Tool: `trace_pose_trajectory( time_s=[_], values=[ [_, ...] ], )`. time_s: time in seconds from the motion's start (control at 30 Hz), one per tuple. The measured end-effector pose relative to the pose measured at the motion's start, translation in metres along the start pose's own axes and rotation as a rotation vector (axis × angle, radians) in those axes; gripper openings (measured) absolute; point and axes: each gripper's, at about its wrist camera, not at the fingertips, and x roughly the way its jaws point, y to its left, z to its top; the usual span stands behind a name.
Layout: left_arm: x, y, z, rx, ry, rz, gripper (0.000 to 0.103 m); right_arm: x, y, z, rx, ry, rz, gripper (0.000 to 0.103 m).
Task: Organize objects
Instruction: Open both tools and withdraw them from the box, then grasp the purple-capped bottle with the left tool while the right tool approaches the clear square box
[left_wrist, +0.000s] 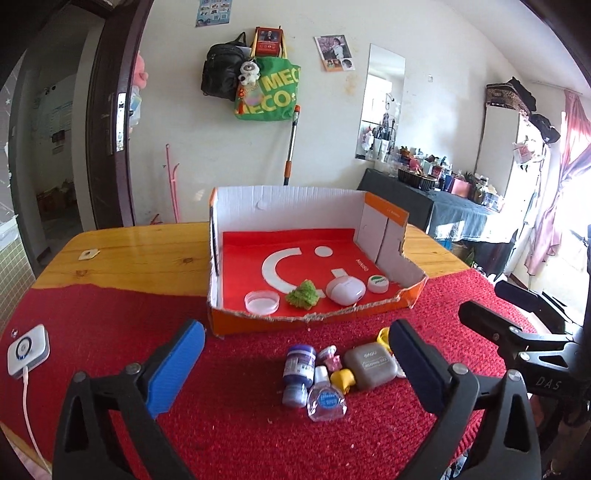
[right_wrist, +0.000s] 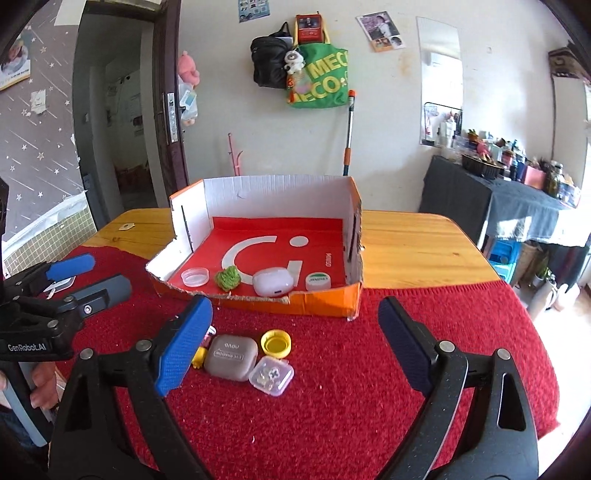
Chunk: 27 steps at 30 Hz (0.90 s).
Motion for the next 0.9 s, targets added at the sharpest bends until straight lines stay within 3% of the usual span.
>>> trace_pose_trajectory(
  time_s=[0.4, 0.9],
  values=[
    [0.012, 0.002, -0.04, -0.019, 0.083, 0.034, 0.102, 0.017, 0.0, -0.054, 0.043, 0.088, -0.005, 0.092],
    [0.051, 0.013, -0.039, -0.031, 0.202, 0.042, 0.102, 0.044, -0.005, -0.072, 0.059, 0.191, -0.004, 0.092]
  ],
)
